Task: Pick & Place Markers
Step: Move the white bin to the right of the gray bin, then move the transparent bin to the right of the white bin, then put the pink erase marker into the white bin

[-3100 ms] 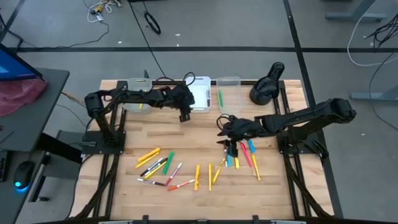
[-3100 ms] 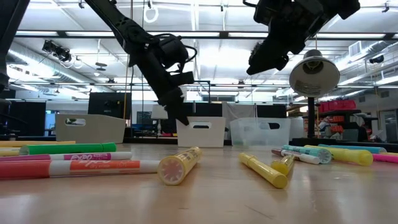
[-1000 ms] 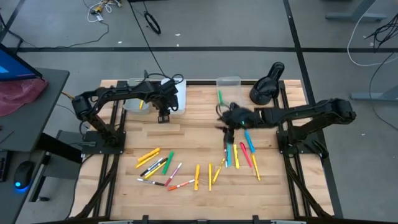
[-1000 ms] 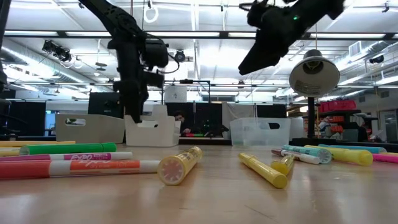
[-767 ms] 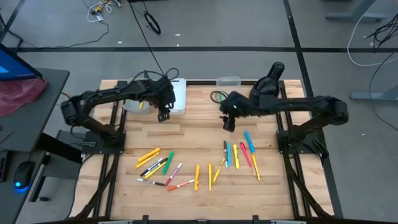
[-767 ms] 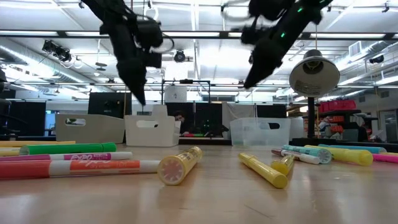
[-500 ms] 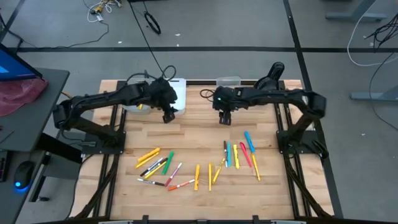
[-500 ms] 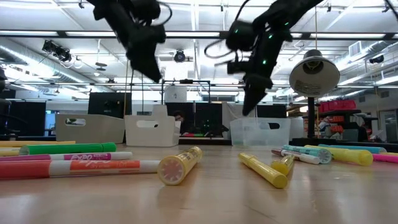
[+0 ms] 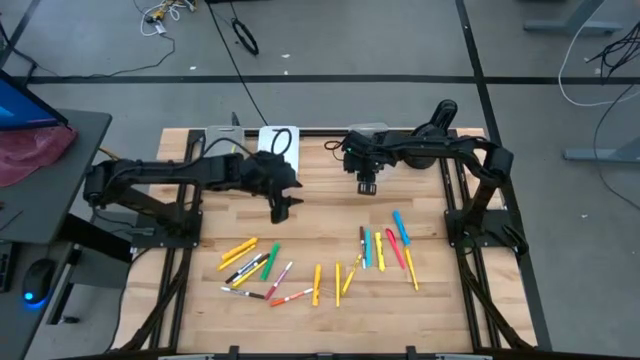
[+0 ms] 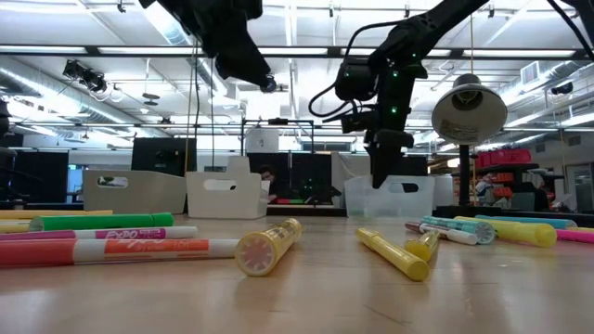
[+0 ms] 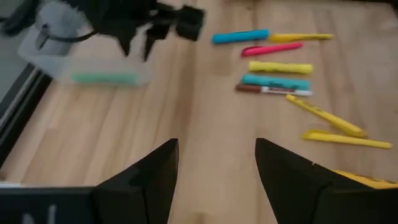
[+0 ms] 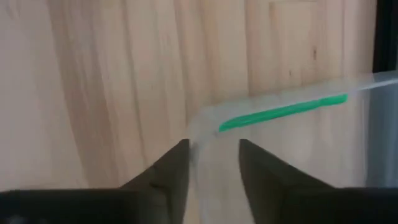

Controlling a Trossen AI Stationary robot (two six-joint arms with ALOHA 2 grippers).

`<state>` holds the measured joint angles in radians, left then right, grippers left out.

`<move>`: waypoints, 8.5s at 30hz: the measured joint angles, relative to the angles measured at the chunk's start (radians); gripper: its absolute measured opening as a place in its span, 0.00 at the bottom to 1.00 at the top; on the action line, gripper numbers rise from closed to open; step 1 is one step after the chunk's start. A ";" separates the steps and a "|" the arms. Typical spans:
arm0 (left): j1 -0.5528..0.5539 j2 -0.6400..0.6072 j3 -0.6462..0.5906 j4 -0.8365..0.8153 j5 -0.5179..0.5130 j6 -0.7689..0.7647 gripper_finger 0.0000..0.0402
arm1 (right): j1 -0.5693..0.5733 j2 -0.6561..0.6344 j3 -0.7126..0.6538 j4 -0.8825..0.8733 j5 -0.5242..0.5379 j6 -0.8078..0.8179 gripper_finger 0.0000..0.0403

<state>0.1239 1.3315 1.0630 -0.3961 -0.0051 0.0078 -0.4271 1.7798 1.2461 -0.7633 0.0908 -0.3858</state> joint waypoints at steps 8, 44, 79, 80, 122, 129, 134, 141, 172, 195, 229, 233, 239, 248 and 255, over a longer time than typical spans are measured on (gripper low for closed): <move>-0.050 0.000 0.000 -0.001 -0.062 -0.005 0.55 | 0.012 0.000 0.000 0.005 -0.012 -0.016 0.03; -0.084 0.001 0.000 -0.006 -0.091 -0.096 0.55 | 0.090 0.312 0.464 0.000 -0.083 0.226 0.09; -0.828 -0.089 -0.058 -0.548 -0.460 -1.206 0.55 | 0.655 -0.347 -0.385 0.846 -0.082 0.440 0.36; -0.849 -0.084 -0.081 -0.562 -0.432 -1.273 0.55 | 0.667 -0.347 -0.419 0.904 -0.083 0.461 0.35; -1.182 0.154 -0.463 -0.322 -0.389 -1.801 0.18 | 0.732 -0.344 -0.545 1.182 0.001 0.639 0.34; -1.180 0.163 -0.401 -0.372 -0.370 -1.750 0.14 | 0.732 -0.344 -0.544 1.181 0.032 0.607 0.34; -1.145 0.147 -0.286 -0.491 -0.411 -1.733 0.15 | 0.730 -0.344 -0.544 1.179 0.033 0.594 0.34; -0.952 0.044 -0.174 -0.677 -0.555 -1.637 0.14 | 0.730 -0.344 -0.544 1.179 0.033 0.584 0.34; 0.826 0.022 -0.139 -0.524 -0.188 -0.444 0.01 | 0.722 -0.344 -0.544 1.190 0.086 0.587 0.34; 0.365 -0.226 -0.139 -0.468 -0.395 -0.482 0.04 | 0.697 -0.344 -0.544 1.159 0.086 0.583 0.34; -0.608 0.191 -0.560 0.803 -0.570 -0.753 0.04 | 0.589 -0.344 -0.543 0.902 -0.046 0.558 0.63; -0.621 0.207 -0.560 0.803 -0.428 -0.783 0.07 | 0.589 -0.344 -0.543 0.928 -0.046 0.539 0.65; -0.652 0.207 -0.556 0.777 -0.294 -0.748 0.27 | 0.589 -0.344 -0.543 0.956 -0.046 0.534 0.64; -0.692 0.219 -0.410 0.433 -0.370 -0.753 0.44 | 0.589 -0.344 -0.543 0.962 -0.045 0.526 0.61; -0.692 0.346 -0.300 0.356 -0.375 -0.757 0.44 | 0.589 -0.344 -0.543 0.966 -0.045 0.508 0.61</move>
<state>-0.5678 1.6773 0.7630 -0.0402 -0.3805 -0.7493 0.1619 1.4361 0.7029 0.2028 0.0456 0.1222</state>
